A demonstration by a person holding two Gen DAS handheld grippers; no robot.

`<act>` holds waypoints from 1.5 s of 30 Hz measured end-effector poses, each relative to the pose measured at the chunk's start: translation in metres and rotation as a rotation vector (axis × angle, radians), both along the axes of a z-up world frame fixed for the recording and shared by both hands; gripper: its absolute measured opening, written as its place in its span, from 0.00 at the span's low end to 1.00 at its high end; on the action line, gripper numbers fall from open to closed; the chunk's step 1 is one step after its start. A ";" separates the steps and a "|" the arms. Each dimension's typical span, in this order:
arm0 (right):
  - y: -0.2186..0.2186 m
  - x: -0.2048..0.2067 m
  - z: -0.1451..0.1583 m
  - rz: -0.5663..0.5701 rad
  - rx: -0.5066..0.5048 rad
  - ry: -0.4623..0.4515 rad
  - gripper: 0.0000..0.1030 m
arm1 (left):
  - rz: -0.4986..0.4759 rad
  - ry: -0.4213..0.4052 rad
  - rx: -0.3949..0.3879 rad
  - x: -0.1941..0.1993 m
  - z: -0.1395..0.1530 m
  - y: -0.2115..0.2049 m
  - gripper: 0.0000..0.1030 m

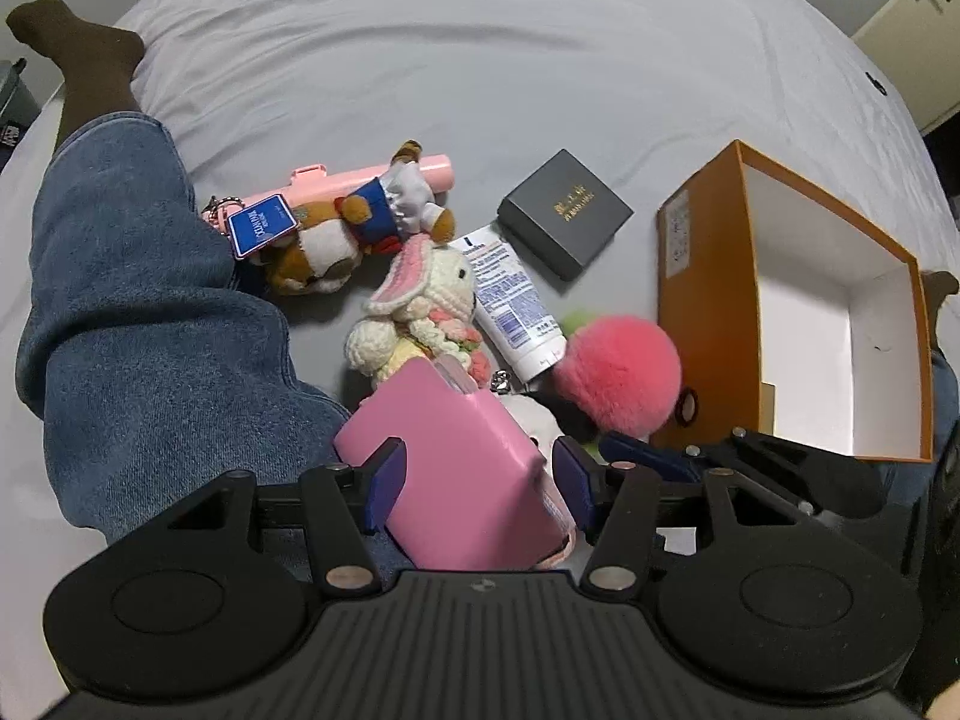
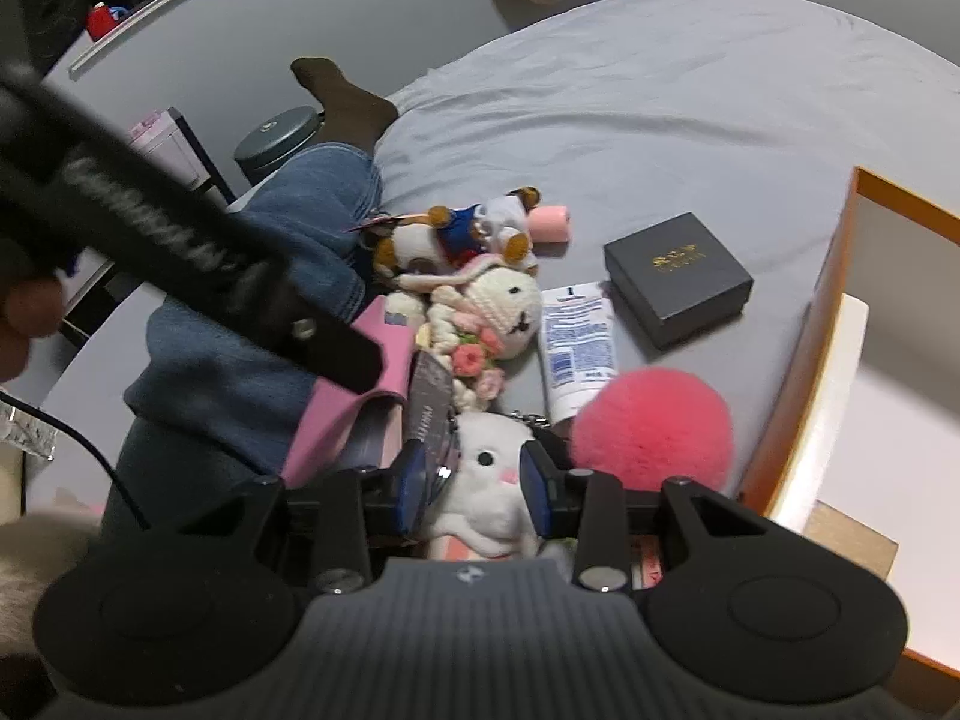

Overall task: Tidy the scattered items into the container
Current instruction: 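Grasp the pink card wallet with the left tool while the right tool grasps the photo-card box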

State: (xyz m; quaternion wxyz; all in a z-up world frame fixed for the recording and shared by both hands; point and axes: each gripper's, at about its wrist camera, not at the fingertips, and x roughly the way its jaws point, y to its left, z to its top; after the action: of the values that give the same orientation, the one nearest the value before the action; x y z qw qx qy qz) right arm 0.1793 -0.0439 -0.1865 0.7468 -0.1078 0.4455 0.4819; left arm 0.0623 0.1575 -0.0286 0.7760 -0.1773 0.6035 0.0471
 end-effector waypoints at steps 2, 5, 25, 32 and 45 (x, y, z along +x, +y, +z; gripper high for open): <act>0.001 -0.001 0.001 -0.001 0.004 0.006 0.35 | -0.002 0.010 0.005 0.001 -0.001 -0.001 0.61; 0.002 -0.001 0.006 0.006 0.035 0.041 0.31 | -0.006 0.022 0.014 0.001 -0.001 -0.003 0.61; 0.009 0.002 -0.006 0.047 0.042 0.159 0.38 | -0.061 0.058 0.101 -0.011 -0.001 0.001 0.34; 0.019 0.012 -0.014 0.036 0.037 0.231 0.36 | -0.060 0.053 0.097 -0.015 -0.002 0.005 0.33; 0.043 0.011 -0.009 0.094 0.017 0.239 0.33 | -0.055 0.072 0.113 -0.017 -0.012 0.014 0.32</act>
State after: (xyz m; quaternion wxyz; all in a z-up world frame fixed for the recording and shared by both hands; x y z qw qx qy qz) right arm 0.1906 -0.0013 -0.1955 0.6660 -0.0640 0.5215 0.5295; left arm 0.0454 0.1713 -0.0410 0.7635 -0.1144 0.6322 0.0661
